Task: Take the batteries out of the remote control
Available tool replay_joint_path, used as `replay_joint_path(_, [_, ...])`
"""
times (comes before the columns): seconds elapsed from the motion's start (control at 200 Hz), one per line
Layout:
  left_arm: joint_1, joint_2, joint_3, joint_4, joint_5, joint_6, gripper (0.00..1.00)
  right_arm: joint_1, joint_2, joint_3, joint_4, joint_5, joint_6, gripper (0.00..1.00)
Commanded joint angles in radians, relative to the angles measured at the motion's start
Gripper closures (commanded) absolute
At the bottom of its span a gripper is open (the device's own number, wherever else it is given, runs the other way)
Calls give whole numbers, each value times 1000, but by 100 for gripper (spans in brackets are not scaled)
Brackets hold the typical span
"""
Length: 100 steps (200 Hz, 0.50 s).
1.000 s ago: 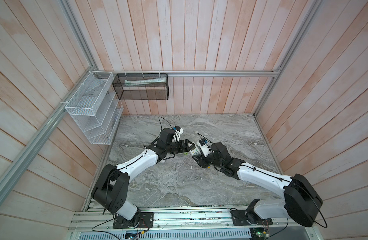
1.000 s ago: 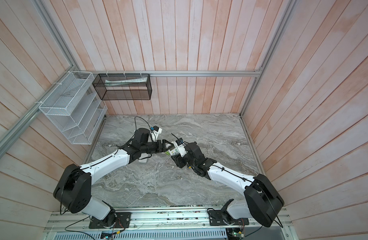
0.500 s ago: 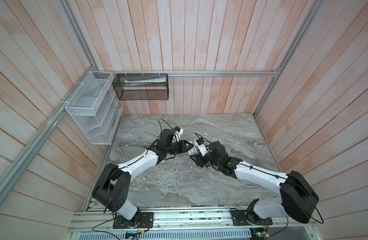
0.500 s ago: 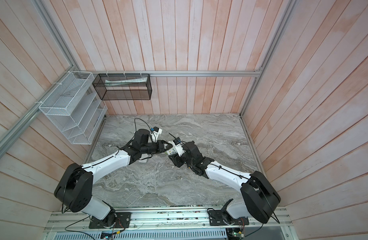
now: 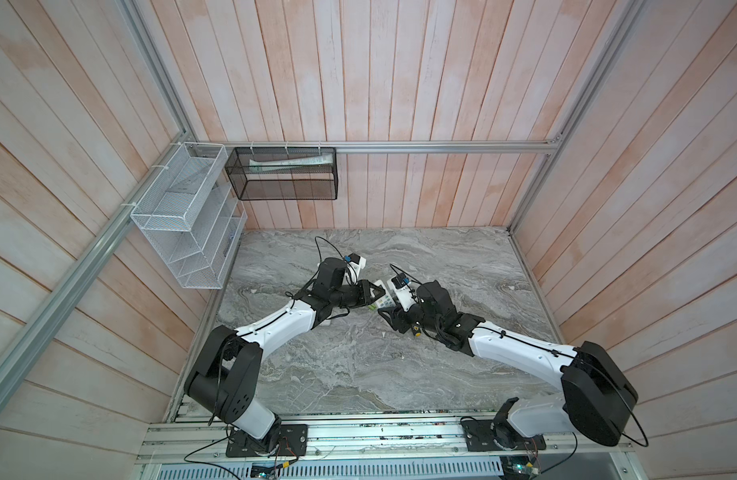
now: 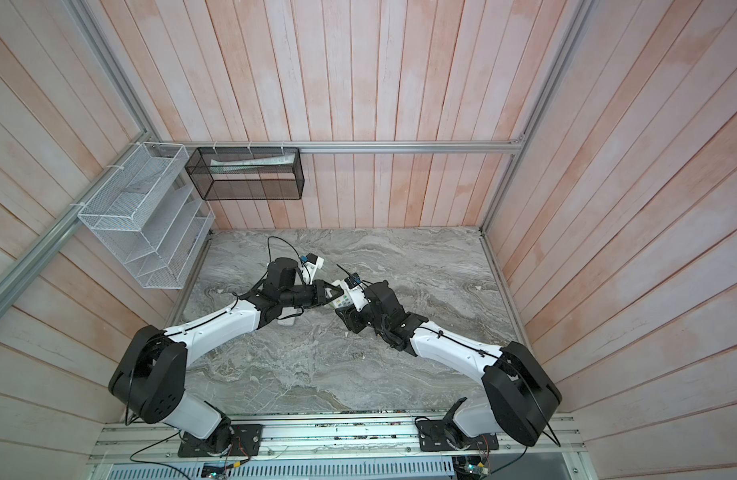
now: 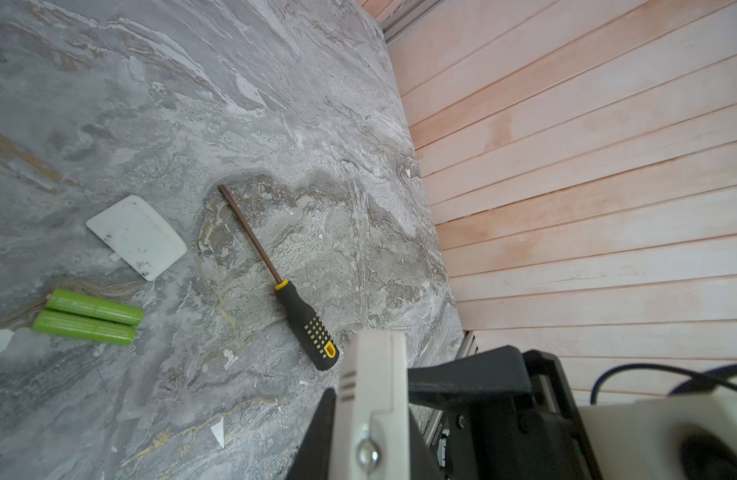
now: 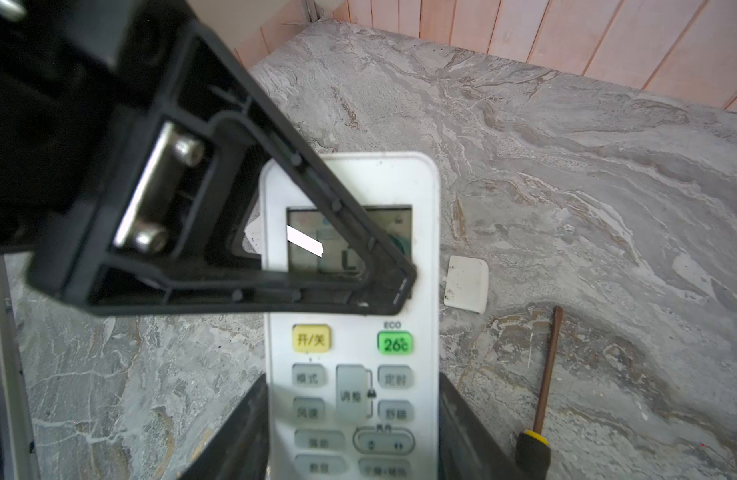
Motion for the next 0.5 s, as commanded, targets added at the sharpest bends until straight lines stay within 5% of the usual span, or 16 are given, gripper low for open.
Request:
replay_joint_path(0.0, [1, 5, -13, 12, -7, -10, 84, 8, 10, 30, 33, 10, -23, 56])
replay_joint_path(0.18, [6, 4, -19, 21, 1, -7, 91, 8, 7, 34, 33, -5, -27, 53])
replay_joint_path(0.495, [28, -9, -11, -10, 4, 140, 94, -25, -42, 18, 1, -69, -74, 29])
